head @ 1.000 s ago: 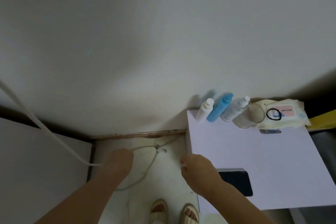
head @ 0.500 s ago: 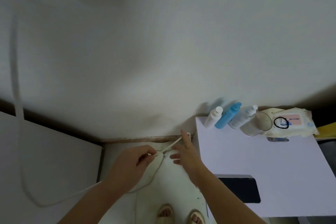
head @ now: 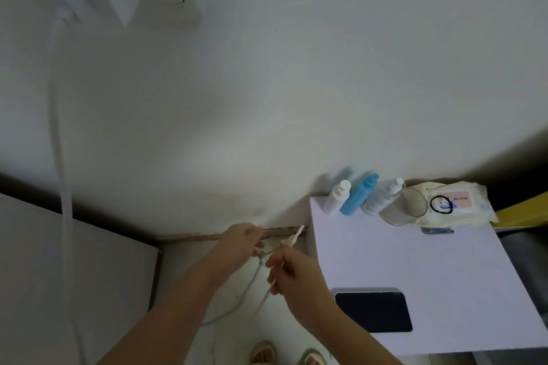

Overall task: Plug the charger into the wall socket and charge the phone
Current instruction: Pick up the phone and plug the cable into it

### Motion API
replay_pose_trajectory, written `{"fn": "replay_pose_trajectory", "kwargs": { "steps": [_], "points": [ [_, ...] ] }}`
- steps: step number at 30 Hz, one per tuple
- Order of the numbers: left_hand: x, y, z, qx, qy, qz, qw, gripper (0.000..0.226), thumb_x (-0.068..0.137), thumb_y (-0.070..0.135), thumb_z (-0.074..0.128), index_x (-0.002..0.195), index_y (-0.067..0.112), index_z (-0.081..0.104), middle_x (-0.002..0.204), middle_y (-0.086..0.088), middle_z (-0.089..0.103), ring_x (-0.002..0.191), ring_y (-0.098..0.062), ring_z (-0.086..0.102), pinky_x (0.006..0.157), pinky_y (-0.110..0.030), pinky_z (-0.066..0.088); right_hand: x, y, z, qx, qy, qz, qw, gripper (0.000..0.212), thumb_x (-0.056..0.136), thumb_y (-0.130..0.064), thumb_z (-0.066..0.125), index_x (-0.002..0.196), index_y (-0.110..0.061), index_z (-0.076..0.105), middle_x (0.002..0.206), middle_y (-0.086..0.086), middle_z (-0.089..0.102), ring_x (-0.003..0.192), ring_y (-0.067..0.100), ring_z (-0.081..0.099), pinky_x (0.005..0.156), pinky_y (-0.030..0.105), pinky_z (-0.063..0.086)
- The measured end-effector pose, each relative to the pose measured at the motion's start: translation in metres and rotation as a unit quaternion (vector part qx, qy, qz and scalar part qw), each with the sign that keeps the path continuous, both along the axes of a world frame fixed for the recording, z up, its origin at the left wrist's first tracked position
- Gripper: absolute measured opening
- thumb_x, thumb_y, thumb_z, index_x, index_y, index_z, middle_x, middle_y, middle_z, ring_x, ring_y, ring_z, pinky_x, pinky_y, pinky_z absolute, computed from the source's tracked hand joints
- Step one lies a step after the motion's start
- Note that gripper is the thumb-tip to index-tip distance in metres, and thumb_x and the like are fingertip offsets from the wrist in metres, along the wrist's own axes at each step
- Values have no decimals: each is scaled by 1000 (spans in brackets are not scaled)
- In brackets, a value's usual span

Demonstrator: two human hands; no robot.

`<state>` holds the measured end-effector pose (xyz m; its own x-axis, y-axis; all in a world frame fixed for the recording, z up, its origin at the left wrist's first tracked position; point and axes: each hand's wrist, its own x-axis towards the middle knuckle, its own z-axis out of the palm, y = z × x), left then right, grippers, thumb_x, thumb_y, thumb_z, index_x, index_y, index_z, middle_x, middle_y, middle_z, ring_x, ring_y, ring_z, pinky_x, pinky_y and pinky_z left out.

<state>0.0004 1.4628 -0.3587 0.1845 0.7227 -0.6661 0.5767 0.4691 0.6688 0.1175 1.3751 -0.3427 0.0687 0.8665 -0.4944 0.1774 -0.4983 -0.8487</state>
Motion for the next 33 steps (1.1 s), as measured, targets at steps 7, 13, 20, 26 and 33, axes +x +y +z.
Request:
{"fn": "replay_pose_trajectory", "kwargs": {
  "steps": [7, 13, 20, 26, 33],
  "points": [
    [56, 21, -22, -289, -172, 75, 939, 57, 95, 40, 37, 126, -7, 37, 85, -18, 64, 71, -30, 65, 68, -39, 56, 8, -31, 8, 84, -167, 223, 957, 28, 90, -6, 40, 104, -13, 62, 104, 11, 67, 96, 23, 60, 87, 28, 43],
    [99, 30, -34, -341, -266, 176, 884, 32, 95, 19, 43, 75, -4, 51, 75, -23, 63, 36, -15, 58, 33, -14, 44, 27, -40, 0, 51, -199, 286, 936, 31, 92, -1, 38, 114, -11, 58, 116, 14, 62, 105, 26, 57, 92, 28, 41],
    [123, 43, -36, -301, -254, 216, 893, 35, 98, 11, 27, 66, 6, 39, 40, -3, 44, 17, -4, 27, 21, -10, 18, 52, -45, -14, 39, -205, 228, 951, 27, 96, -8, 38, 112, -13, 60, 114, 8, 65, 100, 21, 60, 87, 26, 45],
    [113, 59, -36, -302, -276, 227, 884, 32, 88, 1, 24, 70, 3, 50, 38, -2, 54, 28, -8, 49, 29, -11, 36, 59, -47, -31, 38, -197, 253, 946, 27, 95, -7, 40, 108, -13, 63, 109, 11, 67, 98, 22, 60, 87, 29, 48],
    [85, 75, -35, -265, -287, 173, 904, 31, 97, 24, 29, 78, 13, 49, 31, 4, 34, 21, -3, 26, 22, -13, 20, 68, -57, -48, 39, -165, 234, 957, 24, 93, -13, 44, 103, -20, 65, 101, 5, 71, 78, 6, 59, 75, 18, 48]
  ]
}}
